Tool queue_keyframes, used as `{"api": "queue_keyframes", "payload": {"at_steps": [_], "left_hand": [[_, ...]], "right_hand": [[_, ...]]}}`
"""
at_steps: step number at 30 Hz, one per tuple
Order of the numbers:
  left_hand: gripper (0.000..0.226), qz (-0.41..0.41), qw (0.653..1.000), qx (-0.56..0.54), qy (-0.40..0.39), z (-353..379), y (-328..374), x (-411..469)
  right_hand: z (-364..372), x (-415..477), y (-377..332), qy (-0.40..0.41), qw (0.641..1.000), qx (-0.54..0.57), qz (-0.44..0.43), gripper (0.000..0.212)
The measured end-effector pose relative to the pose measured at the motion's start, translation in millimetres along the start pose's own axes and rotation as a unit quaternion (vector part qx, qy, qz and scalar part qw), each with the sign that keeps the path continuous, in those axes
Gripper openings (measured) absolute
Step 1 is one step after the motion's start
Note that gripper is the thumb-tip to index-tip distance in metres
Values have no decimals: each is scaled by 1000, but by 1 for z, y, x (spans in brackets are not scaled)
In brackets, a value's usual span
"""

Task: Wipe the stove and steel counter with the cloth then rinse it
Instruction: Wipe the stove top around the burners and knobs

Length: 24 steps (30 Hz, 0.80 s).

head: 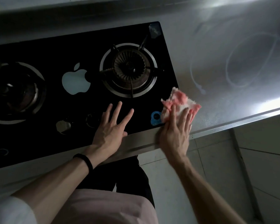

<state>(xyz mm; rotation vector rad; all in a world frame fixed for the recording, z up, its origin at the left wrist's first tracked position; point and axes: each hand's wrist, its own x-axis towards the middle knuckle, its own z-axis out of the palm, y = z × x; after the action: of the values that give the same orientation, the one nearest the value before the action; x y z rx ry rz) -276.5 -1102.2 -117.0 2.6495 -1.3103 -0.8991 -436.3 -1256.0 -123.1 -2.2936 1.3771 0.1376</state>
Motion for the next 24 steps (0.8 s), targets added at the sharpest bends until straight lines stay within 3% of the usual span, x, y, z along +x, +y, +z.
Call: {"api": "queue_keyframes", "payload": {"at_steps": [4, 8, 11, 14, 20, 24], "left_hand": [[88, 7, 1000, 5, -13, -7, 0, 0], [97, 2, 998, 35, -45, -20, 3, 3], [104, 9, 996, 46, -73, -31, 2, 8], [101, 14, 994, 68, -86, -33, -1, 10], [84, 39, 994, 90, -43, -14, -5, 5], [83, 48, 995, 79, -28, -3, -7, 4]], "right_hand": [[39, -90, -28, -14, 1000, 10, -5, 62], [85, -169, -86, -44, 993, -18, -108, 61], [103, -175, -113, -56, 990, -47, -121, 62], [94, -155, -90, -96, 983, -81, -137, 57], [27, -66, 18, -58, 996, -62, 37, 61], [1, -29, 46, -48, 993, -49, 92, 69]]}}
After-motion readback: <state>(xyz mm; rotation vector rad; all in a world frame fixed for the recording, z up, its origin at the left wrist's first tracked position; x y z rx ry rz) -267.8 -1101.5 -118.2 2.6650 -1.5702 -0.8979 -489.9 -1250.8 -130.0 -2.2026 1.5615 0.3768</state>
